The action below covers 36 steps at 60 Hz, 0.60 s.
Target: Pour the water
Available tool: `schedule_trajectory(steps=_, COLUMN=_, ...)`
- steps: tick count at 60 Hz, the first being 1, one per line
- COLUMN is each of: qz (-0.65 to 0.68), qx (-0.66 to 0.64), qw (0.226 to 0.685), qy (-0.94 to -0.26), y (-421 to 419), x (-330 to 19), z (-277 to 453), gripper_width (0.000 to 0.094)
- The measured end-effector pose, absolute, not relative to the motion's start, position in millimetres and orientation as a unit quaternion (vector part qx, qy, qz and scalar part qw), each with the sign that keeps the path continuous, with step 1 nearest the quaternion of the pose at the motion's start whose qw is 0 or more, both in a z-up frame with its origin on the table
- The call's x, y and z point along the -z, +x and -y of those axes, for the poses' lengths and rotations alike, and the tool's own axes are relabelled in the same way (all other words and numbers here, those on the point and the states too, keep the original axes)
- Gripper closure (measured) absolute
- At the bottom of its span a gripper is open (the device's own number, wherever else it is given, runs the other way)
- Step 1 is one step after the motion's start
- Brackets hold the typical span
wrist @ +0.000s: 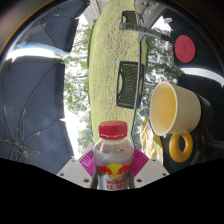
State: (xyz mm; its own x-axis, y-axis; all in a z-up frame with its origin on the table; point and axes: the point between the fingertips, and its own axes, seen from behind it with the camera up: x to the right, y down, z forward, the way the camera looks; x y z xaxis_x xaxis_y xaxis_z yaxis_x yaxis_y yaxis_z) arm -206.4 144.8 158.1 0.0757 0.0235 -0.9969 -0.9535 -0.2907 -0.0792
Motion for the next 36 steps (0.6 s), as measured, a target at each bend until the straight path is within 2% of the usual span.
schedule_trajectory(steps=4, qz=-0.434, qx=-0.597, qw=0.389, qy=-0.552, y=-202, x=-158, z=-149, gripper_width=0.0522)
schedule_trajectory(steps=10, qz=-0.474, qx=-0.642, qw=0.332, qy=-0.503, y=-198, x=-158, z=-152, gripper_width=0.0509)
schedule_trajectory(steps=19, qz=-0.516, qx=-0.664, qw=0.293, qy=-0.455, y=-192, x=-154, z=-158, gripper_width=0.0508)
schedule_trajectory(steps=25, qz=-0.509, qx=-0.664, qw=0.291, qy=-0.464, y=-194, x=-158, z=-155, gripper_width=0.0506)
schedule_trajectory(steps=29, qz=-0.472, qx=-0.659, qw=0.326, qy=-0.486, y=-184, x=-173, z=-148, gripper_width=0.0505)
schedule_trajectory(steps=31, qz=-0.444, qx=-0.642, qw=0.381, qy=-0.496, y=-181, x=-194, z=-142, gripper_width=0.0503)
schedule_trajectory(steps=36, qz=-0.343, qx=-0.55, qw=0.557, qy=-0.52, y=-140, x=-250, z=-126, gripper_width=0.0506)
